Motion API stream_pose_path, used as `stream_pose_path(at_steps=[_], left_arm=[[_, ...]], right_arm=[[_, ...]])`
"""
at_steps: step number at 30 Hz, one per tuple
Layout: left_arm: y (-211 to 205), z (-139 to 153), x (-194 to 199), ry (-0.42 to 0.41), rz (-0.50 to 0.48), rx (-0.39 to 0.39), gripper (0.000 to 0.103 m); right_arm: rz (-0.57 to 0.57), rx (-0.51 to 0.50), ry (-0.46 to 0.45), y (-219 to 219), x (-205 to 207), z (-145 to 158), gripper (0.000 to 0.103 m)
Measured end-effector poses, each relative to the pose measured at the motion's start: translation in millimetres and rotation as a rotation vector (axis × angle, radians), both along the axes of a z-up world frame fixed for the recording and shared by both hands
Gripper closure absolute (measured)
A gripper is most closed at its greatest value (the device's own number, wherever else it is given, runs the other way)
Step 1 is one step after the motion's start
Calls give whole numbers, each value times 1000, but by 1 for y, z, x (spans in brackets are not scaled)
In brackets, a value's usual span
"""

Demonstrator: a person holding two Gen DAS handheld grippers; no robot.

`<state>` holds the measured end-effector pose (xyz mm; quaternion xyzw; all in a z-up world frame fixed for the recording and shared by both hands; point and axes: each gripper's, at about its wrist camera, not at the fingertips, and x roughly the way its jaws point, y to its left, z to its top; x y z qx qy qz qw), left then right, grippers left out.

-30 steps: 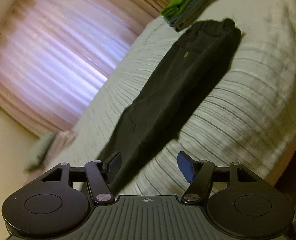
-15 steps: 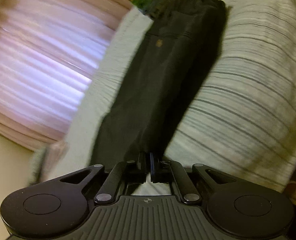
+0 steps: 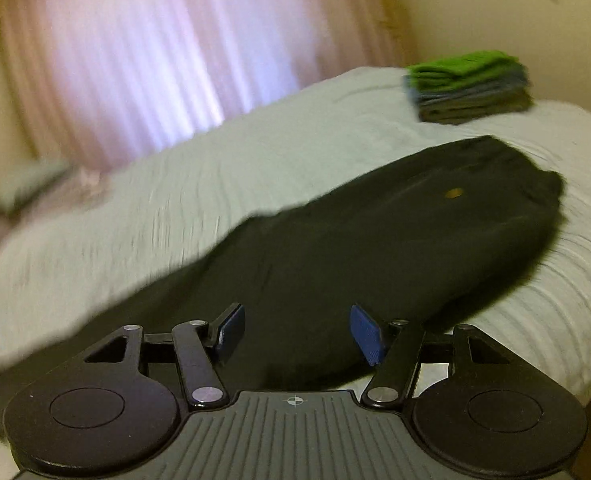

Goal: Fold clothes

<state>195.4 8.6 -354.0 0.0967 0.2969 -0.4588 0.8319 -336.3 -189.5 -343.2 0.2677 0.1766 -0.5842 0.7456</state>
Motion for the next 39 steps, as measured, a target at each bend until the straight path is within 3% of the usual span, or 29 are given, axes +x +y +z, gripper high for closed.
stream_pose_path(at_steps=[3,7,8,9,10,14,21,24,31,39], left_arm=[[-15,-28,-4,1,-2,149,90],[-16,-13,-12,-12,29,183,90],[-18,-6,-15,-22,36,193,90],[-20,1,-20,-29,42,199,90],[-21,7,-27,-35,47,202,90],[-24,28,-60,-27,45,221,85],[-21,41,-123,-61,-71,254,78],[-6,53,-144,-105,-127,251,76],[42,82,-176,-203,-202,233,61],[73,85,-207,-184,-263,201,61]], right_arm=[[55,12,153,0,18,-24,41],[85,72,130,3,7,-23,39],[92,94,114,-1,5,-18,34],[99,116,98,-5,2,-13,16],[106,138,82,-9,0,-9,7],[151,147,126,-17,-1,13,7],[128,221,169,-4,-23,41,0],[142,219,171,15,-24,50,0],[152,174,238,69,-26,79,0],[160,137,267,126,-36,103,0]])
